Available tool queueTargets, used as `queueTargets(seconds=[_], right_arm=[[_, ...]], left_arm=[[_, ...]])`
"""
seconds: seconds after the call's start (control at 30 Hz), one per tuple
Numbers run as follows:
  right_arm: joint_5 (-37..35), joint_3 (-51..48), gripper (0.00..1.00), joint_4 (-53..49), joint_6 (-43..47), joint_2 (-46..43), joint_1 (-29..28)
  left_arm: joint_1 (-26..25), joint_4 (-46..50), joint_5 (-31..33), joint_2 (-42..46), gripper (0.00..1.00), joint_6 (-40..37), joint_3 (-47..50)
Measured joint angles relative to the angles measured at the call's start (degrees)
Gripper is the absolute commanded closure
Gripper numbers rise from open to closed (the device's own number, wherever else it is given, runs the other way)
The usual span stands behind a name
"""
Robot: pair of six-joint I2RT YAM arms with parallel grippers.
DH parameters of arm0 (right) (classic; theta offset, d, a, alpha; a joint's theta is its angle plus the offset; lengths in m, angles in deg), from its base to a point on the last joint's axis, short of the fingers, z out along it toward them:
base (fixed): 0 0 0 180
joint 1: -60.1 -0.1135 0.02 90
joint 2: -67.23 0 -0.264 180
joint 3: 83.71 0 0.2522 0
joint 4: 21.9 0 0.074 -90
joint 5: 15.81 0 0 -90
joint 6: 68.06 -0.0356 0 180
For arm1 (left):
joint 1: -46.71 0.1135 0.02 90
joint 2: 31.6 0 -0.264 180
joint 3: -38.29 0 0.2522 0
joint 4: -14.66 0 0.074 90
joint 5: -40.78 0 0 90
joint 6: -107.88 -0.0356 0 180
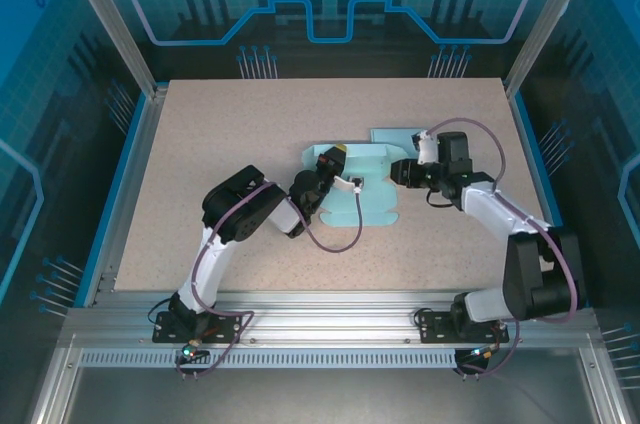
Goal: Fold the paper box
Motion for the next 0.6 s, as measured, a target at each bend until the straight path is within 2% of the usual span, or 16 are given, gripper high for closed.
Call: queueTargets(seconds=[0.07,0.17,0.23,0.33,0.47,0.6], right_arm=[[-0.37,-0.24,0.52,-1.53,0.09,-2.89,0.46],[-2.08,-0.24,0.53,-4.0,0.02,-7.58,1.57],[-4.04,-0.17,0.56,-5.84,-0.24,-10.21,3.19],[-6.01,0.59,0.67,-8.26,-1.22,-10.91,7.76],[-5.11,2.56,0.75,-9.44,-2.93,-5.22,13.75],[-2.23,7.65,0.79,-9.75,-4.07,5.81,15.41]], left_arm=[[0.0,0.0,0.0,0.0,1.0,-0.35,0.0],[-0.11,-0.07,-0.02,0.0,1.0,-0.81,0.0],[-0.09,-0.17,0.0,0.0,1.0,-0.96,0.0],[-0.09,-0.31,-0.02,0.0,1.0,-0.98,0.0],[-0.26,-0.37,-0.02,-0.02,1.0,-1.01,0.0],[-0.31,-0.66,0.0,-0.42,1.0,-1.2,0.0]])
